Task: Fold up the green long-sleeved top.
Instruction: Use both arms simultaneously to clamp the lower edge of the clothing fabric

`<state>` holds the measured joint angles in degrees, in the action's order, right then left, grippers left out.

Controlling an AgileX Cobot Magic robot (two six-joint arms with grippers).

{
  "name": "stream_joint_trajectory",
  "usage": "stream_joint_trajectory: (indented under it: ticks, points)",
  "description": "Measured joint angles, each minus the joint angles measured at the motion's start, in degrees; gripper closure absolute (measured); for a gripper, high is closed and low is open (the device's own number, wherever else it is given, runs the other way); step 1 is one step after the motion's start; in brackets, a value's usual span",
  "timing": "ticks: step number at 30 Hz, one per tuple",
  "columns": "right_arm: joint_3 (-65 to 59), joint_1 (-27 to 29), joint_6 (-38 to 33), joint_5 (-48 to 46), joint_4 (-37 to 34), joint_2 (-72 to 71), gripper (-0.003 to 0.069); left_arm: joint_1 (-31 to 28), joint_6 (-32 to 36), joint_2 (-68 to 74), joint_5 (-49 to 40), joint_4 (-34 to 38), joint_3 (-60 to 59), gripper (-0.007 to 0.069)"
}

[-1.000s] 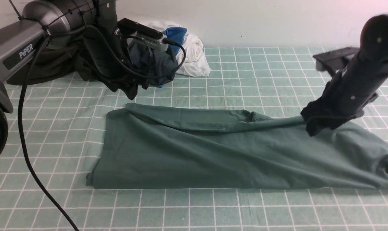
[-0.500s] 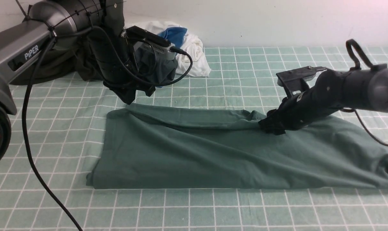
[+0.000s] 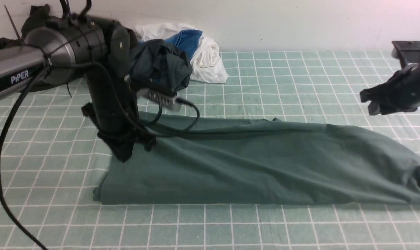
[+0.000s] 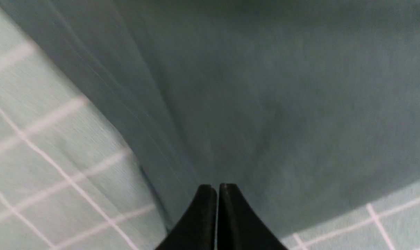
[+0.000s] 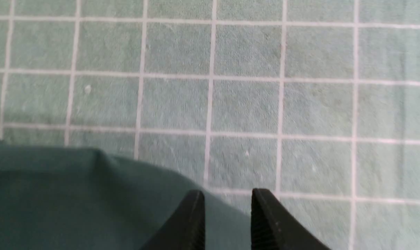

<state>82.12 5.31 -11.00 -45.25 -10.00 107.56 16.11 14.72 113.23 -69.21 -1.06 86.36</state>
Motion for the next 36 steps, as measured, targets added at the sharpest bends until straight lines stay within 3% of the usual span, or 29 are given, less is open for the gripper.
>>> stream_joint_trajectory:
  ticks: [8,14,17,24,28,31,33,36]
  points:
    - [-16.14,2.75,0.38,-1.17,7.05,-16.06,0.0476,-1.36,-0.04,-2.57,13.07,1.06,-14.84,0.0628]
    - [-21.44,8.14,4.06,-0.35,10.57,-14.79,0.0452,-2.37,-0.12,-3.23,15.56,2.93,-16.14,0.0628]
    - [-21.44,10.43,5.24,0.39,10.91,-12.34,0.0383,-2.36,0.06,-3.28,15.70,3.42,-16.19,0.0628]
    - [-21.44,12.48,7.22,0.79,10.00,-4.09,0.0096,-2.36,0.23,-3.34,15.91,3.66,-16.24,0.0627]
    - [-21.20,12.50,7.46,1.77,8.56,-1.51,0.0034,-2.36,0.23,-3.34,15.91,3.66,-16.24,0.0627]
    - [-21.07,12.50,7.46,1.60,8.52,-1.31,0.0048,-2.36,0.23,-3.34,15.97,3.66,-16.25,0.0627]
    - [-20.89,12.50,7.46,1.39,8.08,-1.34,0.0097,-2.36,0.23,-3.34,16.04,3.68,-16.31,0.0627]
    - [-19.94,12.44,7.11,0.37,7.54,-1.34,0.0331,-2.36,0.23,-3.34,16.04,3.68,-16.31,0.0627]
